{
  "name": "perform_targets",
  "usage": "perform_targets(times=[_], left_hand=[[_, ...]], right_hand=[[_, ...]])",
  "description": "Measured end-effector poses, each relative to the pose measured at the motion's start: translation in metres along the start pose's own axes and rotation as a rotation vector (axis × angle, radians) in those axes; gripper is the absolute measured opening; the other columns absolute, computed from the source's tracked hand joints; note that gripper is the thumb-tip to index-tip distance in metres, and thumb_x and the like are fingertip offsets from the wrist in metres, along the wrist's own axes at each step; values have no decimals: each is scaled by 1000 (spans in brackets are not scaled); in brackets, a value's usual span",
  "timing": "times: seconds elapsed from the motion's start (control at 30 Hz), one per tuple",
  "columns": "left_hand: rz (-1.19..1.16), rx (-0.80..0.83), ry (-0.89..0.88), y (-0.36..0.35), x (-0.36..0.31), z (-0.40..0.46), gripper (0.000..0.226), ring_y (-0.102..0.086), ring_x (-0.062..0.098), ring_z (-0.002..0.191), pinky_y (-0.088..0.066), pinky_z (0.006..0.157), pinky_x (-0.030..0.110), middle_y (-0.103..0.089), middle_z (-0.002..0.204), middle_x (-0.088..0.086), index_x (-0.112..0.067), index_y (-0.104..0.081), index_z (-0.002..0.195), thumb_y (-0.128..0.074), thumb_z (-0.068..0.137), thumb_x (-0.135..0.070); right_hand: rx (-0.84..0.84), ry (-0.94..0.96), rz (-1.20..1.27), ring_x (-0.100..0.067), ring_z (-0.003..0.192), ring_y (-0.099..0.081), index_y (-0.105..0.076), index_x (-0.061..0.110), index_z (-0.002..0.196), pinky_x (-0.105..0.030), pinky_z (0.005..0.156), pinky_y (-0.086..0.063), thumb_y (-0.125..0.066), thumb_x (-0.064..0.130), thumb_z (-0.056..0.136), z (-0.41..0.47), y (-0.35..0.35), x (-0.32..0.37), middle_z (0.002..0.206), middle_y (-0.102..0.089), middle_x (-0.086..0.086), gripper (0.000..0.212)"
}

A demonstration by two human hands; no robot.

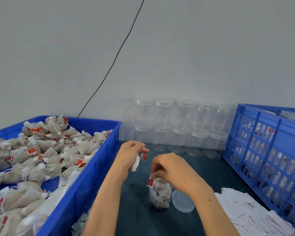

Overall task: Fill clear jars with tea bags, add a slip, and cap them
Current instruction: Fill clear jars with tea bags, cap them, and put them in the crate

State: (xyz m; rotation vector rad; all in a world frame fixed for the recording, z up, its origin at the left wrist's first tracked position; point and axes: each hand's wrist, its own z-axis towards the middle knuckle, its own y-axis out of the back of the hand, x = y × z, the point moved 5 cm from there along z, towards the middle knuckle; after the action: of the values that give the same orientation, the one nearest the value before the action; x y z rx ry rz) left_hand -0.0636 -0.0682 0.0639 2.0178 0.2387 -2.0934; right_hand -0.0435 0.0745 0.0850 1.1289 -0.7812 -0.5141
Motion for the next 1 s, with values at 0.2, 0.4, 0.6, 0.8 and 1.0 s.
perform_targets(times=[0.2,0.4,0.6,0.8,1.0], left_hand=[[3,-1,-4,0,-1,-1,10,-53,9,66,-40,53,20,-71,86,-1,-12,-62,97,-55,96,-19],[3,-11,0,2,0,0,10,-53,10,68,-41,55,21,-71,88,-1,-12,-62,99,-56,96,-19],[27,-16,-7,1,0,2,8,-55,11,72,-43,63,25,-70,87,-4,-17,-61,94,-55,97,-21],[16,-23,-26,2,1,1,8,-56,12,74,-44,70,29,-71,86,-4,-16,-62,94,-56,96,-21],[5,-23,-19,-1,1,1,9,-56,12,76,-45,77,32,-71,86,-3,-14,-62,97,-56,96,-20]], right_hand=[[103,-90,13,-14,86,-65,-73,20,93,-27,79,-51,-62,9,85,-2,-8,-11,93,-72,3,17],[70,-84,-3,-16,94,-61,-70,20,98,-34,95,-41,-50,14,94,-3,0,-12,97,-70,4,22],[218,24,-148,-11,89,-37,-62,33,108,-30,81,-29,-74,32,80,-5,-12,8,84,-41,10,31],[-1,-41,-2,-11,77,-53,-65,24,76,-24,63,-32,-58,37,91,0,-1,11,79,-60,9,21],[-91,-205,-249,-21,96,-58,-71,17,94,-27,71,-38,-60,24,91,3,0,-9,99,-59,1,13]])
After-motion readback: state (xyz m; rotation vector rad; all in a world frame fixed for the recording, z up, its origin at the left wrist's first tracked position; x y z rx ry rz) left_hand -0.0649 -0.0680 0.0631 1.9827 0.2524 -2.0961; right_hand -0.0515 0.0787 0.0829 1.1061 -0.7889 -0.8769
